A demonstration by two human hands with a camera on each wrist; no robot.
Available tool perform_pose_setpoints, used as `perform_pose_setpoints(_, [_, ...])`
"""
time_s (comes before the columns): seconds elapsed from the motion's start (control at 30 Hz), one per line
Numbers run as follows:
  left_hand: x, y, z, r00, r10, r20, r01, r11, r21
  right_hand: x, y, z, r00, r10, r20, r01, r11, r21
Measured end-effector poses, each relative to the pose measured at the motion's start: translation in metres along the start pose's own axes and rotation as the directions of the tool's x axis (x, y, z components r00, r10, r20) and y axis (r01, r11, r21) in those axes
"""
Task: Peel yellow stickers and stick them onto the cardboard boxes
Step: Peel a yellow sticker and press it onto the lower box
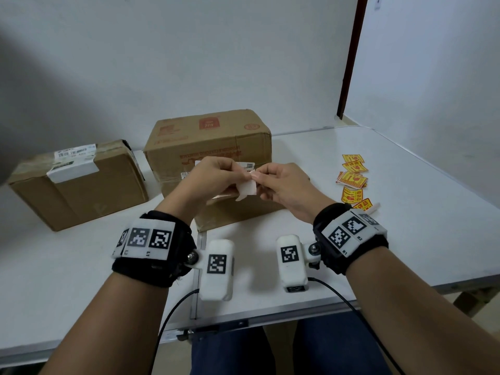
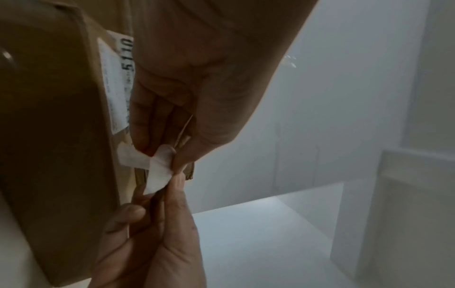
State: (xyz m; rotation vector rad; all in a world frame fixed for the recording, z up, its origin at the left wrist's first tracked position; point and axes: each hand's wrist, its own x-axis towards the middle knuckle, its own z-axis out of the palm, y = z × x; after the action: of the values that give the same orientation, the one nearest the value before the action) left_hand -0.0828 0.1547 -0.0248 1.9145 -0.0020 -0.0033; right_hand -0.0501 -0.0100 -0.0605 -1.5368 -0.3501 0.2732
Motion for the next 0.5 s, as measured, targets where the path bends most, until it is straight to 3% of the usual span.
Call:
perform_pose_setpoints(0.2, [-0.0008, -0.0045, -0.0030, 0.997, -0.076, 0.007, 0.076, 0.986, -0.146, -0.0013, -0.0023, 0.0019, 1.000, -0.017, 0.019, 0.017, 1.000, -0.007])
perform_pose_setpoints(0.5, [0.0023, -0.0101, 0.0040, 0.989, -0.115, -0.091, 0.073, 0.924, -0.376, -0.0012, -0.0028, 0.0039, 0.999, -0.010, -0.051, 0.013, 0.997, 0.074])
